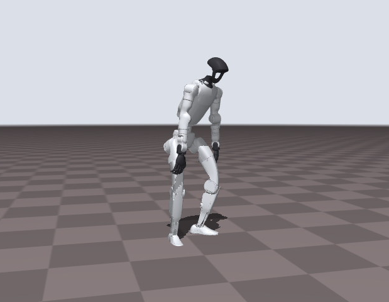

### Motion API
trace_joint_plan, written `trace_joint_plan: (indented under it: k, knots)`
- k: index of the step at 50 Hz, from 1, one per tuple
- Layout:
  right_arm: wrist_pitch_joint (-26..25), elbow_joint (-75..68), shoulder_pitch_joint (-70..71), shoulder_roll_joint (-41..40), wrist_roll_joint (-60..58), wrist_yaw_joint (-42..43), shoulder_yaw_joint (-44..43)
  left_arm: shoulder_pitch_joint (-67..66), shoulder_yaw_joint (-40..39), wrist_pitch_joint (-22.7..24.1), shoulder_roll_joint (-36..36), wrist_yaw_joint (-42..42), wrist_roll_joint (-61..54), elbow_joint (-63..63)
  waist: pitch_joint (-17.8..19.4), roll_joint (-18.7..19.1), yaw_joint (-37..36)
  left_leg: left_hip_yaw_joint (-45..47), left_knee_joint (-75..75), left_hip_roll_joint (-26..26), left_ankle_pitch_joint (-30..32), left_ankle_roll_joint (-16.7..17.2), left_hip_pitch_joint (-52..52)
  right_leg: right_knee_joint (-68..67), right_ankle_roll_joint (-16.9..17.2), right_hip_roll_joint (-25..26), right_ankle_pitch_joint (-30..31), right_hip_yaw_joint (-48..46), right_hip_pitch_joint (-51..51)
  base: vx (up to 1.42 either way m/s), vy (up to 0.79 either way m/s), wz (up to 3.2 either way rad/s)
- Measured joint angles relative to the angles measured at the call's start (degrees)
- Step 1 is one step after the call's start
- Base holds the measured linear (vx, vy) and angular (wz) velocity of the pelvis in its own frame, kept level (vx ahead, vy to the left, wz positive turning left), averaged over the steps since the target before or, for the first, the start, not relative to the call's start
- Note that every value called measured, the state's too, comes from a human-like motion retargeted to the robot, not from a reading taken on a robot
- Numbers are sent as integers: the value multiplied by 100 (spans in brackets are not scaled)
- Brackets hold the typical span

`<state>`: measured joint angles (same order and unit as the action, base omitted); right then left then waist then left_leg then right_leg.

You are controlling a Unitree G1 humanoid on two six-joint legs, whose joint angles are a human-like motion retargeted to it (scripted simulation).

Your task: Upper body actions

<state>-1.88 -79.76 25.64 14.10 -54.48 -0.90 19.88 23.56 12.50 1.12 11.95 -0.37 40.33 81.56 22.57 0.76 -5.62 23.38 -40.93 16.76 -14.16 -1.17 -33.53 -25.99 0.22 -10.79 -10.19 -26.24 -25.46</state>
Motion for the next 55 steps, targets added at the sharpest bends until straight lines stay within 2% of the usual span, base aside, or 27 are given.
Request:
trace_joint_plan:
  k: [5, 15, 23, 30, 41, 55]
  knots:
    - [5, 81, 28, 60, 579, -367, -272, -12, -278, -40, -74, -217, -387, 86, 6, 0, 9, 15, 37, -3, 15, -4, 20, 29, -6, 9, 28, -3, 6, 0, 0, 0]
    - [153, -72, -102, 61, 1221, 174, -486, -171, -578, -64, -229, -145, -879, 140, -56, 43, -2, -8, 86, -73, 25, 1, 84, 23, -11, -44, -4, -20, 80, 0, 0, 0]
    - [224, -158, -175, 103, 1057, 409, -456, -183, -1108, 254, -370, 32, -2153, 451, -131, 76, -13, -39, 159, -137, 50, 21, 151, 24, -11, -82, -44, -33, 156, 0, 0, 0]
    - [281, -145, -155, 182, 899, 696, -419, -96, -1112, 279, -200, 14, -1875, 375, -178, 84, -16, -66, 187, -149, 73, 37, 150, -4, -22, -88, -78, -41, 156, 0, 0, 0]
    - [452, -76, -25, 196, 1530, 478, -714, 131, -1466, 242, -200, -115, -2089, 288, -102, 68, -26, -107, 59, -99, 33, 39, -5, -131, -60, -75, -119, -44, 13, 0, 0, 0]
    - [415, -78, 34, 229, 1391, 525, -711, 185, -1671, 295, -317, 16, -2220, 317, -11, 88, -69, -183, -329, 2, -163, 38, -233, -492, -77, -117, -324, -8, -168, 0, 0, 0]
